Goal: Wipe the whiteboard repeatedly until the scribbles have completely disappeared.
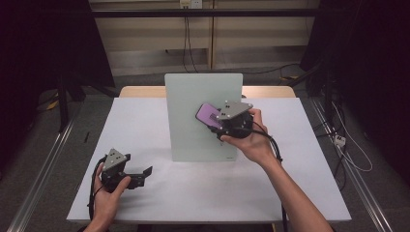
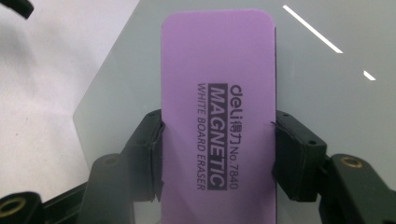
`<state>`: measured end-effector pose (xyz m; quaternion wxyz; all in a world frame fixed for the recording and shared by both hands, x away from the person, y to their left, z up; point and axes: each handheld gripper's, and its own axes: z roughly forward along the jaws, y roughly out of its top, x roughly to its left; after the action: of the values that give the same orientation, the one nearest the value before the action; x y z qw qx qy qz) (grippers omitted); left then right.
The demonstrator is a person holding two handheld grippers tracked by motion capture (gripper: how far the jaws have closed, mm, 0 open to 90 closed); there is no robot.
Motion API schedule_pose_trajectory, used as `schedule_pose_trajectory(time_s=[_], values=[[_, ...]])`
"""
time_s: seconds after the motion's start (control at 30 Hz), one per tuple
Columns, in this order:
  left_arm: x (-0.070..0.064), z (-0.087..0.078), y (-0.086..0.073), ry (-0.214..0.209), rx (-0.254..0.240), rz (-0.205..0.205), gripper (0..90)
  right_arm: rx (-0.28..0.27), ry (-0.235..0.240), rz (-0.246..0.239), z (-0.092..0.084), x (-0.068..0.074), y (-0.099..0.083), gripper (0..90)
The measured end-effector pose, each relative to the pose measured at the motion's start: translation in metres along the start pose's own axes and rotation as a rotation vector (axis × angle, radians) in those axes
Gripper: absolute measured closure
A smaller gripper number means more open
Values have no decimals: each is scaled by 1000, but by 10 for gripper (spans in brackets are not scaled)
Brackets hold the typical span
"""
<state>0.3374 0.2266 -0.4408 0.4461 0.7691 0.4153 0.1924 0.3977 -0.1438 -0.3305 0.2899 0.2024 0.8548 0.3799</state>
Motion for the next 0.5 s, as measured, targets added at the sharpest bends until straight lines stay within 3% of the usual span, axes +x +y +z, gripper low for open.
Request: schedule_pose_trajectory(time_s=[0.27, 0.5], values=[[0, 0, 0, 2, 0, 0, 49, 44, 59, -34, 16, 20, -13, 411], [0, 0, 0, -1, 1, -2, 49, 76, 110, -32, 28, 35, -20, 411]])
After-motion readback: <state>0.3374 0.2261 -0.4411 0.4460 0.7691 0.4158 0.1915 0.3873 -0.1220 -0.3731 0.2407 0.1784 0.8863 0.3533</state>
